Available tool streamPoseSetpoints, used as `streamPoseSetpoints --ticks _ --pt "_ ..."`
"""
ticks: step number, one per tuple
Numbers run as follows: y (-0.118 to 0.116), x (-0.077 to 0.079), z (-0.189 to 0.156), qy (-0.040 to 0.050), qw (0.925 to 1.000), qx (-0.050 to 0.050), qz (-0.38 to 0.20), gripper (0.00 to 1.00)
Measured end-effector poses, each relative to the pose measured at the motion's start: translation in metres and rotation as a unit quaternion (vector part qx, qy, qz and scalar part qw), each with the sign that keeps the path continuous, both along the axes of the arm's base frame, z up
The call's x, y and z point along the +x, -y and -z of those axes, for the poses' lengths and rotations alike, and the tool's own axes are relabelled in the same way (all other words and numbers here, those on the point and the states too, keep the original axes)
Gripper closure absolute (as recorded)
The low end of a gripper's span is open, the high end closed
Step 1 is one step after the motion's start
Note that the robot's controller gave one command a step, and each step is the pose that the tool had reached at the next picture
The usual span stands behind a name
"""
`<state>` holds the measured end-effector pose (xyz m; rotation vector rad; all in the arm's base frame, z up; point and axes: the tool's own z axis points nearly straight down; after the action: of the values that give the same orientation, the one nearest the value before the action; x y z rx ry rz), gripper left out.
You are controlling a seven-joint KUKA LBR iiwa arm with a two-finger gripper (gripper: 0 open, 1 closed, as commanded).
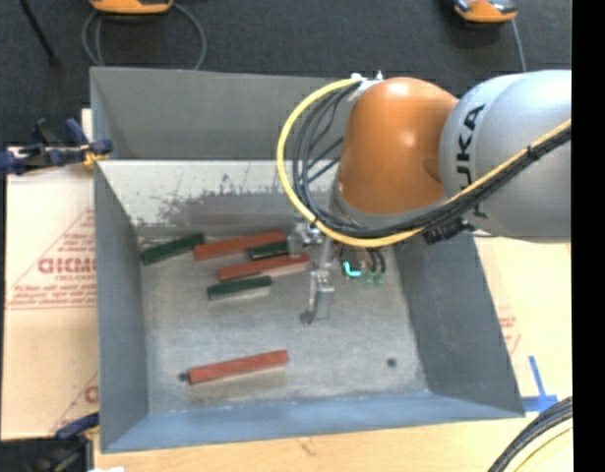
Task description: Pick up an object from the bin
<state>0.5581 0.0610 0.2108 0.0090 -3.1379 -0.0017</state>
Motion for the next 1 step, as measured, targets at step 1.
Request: streamPoseSetpoints --ticks 1 --pt "-0.0065 -0.0426 0.1407 -0.0012 0.9972 -0.001 -0.074 0.0"
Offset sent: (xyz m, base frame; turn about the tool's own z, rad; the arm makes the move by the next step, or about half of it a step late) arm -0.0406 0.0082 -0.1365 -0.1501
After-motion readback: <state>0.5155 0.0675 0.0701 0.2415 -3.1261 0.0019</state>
